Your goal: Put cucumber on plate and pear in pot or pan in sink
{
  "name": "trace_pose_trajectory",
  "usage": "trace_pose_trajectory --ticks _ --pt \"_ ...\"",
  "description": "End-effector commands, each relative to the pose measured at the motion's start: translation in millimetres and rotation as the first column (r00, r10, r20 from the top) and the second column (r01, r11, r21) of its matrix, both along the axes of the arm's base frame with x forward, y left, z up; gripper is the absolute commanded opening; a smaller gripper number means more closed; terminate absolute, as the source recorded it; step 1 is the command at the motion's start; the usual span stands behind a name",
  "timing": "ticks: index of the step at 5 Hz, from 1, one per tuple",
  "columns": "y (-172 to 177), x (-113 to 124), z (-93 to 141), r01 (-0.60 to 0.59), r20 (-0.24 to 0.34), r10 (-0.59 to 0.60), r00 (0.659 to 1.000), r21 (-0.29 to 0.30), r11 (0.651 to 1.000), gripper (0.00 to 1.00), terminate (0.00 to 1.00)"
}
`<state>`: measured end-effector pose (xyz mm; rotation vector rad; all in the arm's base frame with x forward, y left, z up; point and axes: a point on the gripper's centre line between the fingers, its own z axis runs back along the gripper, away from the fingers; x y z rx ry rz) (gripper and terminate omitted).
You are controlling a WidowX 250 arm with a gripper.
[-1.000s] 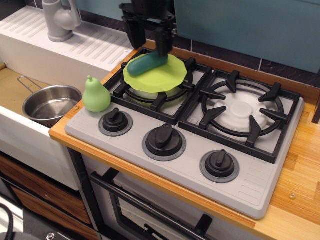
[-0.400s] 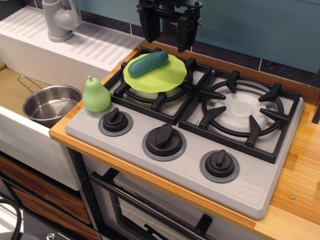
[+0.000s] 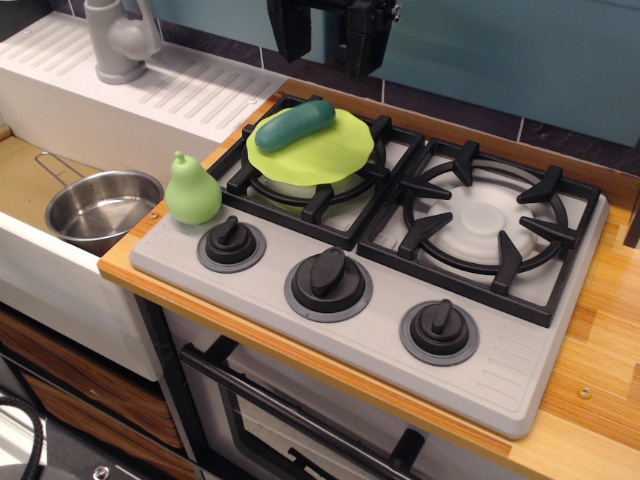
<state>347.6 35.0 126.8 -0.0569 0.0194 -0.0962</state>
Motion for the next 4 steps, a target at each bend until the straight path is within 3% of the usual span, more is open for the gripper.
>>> trace_pose_trajectory --ticks 1,2,4 --pt "-2.5 7.2 31.6 0.004 0.092 -0.005 0.996 0.014 1.0 1.0 0.0" --pt "-2.5 7.2 31.6 0.004 0.092 -0.005 0.996 0.014 1.0 1.0 0.0" --pt "28.5 -38.2 23.9 0.01 0.185 -0.025 0.982 0.083 0.997 1.0 0.0"
